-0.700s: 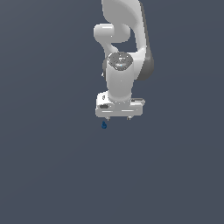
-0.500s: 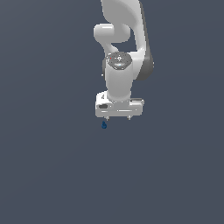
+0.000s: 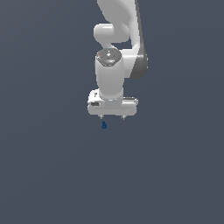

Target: Pick up the object and move it to a goal position.

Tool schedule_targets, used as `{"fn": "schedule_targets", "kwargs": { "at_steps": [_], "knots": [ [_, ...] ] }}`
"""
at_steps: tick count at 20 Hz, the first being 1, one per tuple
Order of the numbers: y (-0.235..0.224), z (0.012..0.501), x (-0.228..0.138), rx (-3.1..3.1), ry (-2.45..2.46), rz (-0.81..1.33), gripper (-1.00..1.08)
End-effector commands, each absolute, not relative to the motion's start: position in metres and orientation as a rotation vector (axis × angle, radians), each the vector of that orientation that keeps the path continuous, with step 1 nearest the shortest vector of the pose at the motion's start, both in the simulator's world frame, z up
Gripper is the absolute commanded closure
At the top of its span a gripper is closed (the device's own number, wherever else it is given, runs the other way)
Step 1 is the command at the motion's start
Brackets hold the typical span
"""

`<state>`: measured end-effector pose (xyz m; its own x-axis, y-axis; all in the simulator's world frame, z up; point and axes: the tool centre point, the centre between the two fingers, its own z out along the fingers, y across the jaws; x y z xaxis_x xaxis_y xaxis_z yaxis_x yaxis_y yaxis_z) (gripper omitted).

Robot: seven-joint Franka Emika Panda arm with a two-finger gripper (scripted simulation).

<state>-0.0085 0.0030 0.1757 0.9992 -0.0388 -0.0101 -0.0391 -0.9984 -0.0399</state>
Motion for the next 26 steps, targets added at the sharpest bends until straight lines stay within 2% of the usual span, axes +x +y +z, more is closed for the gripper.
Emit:
{"fn": "schedule_targets", "kwargs": {
  "at_steps": [1, 12, 26],
  "knots": [
    [0.004, 0.174, -0.009, -3.101, 0.071, 0.016, -0.92],
    [-0.005, 0.158, -0.017, -3.089, 0.32, 0.018, -0.92],
    [-0.029, 0.117, -0.042, -2.977, 0.949, 0.014, -0.92]
  ]
}}
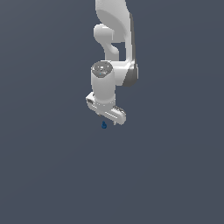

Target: Pick up the object and move it to a goal position.

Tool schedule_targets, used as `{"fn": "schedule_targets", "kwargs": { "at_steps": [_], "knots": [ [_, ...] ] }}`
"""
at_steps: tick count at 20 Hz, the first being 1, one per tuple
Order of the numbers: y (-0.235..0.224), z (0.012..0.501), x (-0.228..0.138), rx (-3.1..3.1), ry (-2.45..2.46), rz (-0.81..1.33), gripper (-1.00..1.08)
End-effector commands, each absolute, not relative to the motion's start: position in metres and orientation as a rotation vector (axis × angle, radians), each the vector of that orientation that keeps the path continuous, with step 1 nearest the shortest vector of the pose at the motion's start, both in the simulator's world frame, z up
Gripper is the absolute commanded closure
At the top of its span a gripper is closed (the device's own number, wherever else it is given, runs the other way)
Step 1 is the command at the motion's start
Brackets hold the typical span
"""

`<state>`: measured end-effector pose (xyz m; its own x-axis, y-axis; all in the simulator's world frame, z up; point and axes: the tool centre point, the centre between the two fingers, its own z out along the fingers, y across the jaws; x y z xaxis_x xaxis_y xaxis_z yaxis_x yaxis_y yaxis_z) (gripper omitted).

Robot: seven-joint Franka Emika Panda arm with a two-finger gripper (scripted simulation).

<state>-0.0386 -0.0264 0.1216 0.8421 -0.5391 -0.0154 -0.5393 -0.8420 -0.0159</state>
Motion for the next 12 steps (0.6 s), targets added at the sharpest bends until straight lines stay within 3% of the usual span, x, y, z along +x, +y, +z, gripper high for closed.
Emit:
{"fn": "schedule_targets", "kwargs": {
  "at_steps": [1, 12],
  "knots": [
    [-0.031, 0.115, -0.044, -2.964, 0.994, 0.013, -0.92],
    [-0.045, 0.096, -0.059, -2.849, 1.317, 0.003, -0.92]
  ]
}}
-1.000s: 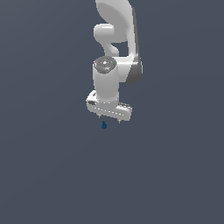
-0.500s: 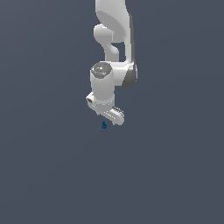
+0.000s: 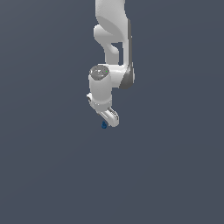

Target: Pick up the object and move it to a goal position.

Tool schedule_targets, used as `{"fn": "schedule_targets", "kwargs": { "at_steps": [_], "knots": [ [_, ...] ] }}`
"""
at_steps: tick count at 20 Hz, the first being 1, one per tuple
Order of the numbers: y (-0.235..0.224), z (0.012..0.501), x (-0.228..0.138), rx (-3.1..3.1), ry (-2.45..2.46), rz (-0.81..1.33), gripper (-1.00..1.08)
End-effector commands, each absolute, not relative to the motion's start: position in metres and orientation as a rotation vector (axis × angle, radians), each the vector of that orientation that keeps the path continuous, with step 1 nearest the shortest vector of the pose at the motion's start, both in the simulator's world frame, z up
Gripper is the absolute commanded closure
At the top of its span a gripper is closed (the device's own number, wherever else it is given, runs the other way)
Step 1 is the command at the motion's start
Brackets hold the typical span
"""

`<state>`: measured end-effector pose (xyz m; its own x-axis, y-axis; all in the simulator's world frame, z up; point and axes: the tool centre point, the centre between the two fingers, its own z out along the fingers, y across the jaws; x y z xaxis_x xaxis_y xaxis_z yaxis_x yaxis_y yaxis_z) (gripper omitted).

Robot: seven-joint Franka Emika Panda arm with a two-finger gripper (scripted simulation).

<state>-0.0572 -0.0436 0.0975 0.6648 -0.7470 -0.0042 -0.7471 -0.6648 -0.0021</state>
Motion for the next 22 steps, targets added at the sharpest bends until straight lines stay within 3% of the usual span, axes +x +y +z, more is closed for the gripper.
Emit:
{"fn": "schedule_targets", "kwargs": {
  "at_steps": [1, 11, 22],
  "knots": [
    [-0.046, 0.095, -0.059, -2.843, 1.332, 0.002, -0.92],
    [-0.047, 0.09, -0.061, -2.829, 1.367, 0.001, -0.92],
    [-0.048, 0.047, -0.062, -2.825, 1.374, 0.0, -0.92]
  ]
}}
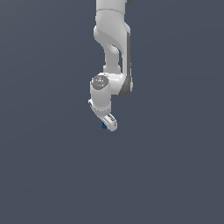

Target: Pick up the object and move it to a goal position.

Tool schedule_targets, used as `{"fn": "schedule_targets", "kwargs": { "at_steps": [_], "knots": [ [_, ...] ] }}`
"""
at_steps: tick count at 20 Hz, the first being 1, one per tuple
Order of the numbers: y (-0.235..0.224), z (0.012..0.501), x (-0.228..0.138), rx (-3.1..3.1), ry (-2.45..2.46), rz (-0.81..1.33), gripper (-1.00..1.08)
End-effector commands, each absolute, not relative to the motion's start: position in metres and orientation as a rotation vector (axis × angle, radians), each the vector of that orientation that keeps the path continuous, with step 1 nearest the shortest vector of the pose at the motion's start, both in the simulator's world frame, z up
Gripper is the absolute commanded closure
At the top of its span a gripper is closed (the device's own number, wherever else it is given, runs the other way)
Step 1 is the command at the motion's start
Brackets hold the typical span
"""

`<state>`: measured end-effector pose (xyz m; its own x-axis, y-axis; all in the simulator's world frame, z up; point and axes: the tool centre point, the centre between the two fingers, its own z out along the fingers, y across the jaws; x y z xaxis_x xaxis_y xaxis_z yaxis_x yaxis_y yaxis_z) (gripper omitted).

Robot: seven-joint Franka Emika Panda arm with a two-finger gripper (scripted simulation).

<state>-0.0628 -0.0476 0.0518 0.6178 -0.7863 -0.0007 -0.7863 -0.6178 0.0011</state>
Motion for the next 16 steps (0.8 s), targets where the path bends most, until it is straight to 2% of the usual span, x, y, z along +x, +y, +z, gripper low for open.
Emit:
{"fn": "schedule_targets", "kwargs": {
  "at_steps": [1, 4, 5, 16],
  "knots": [
    [-0.0475, 0.0449, -0.0623, 2.825, -1.374, 0.0, -0.92],
    [-0.0474, 0.0424, -0.0619, 2.825, -1.374, 0.0, -0.92],
    [-0.0474, 0.0424, -0.0619, 2.825, -1.374, 0.0, 1.08],
    [-0.0474, 0.0427, -0.0619, 2.825, -1.374, 0.0, 1.08]
  ]
}}
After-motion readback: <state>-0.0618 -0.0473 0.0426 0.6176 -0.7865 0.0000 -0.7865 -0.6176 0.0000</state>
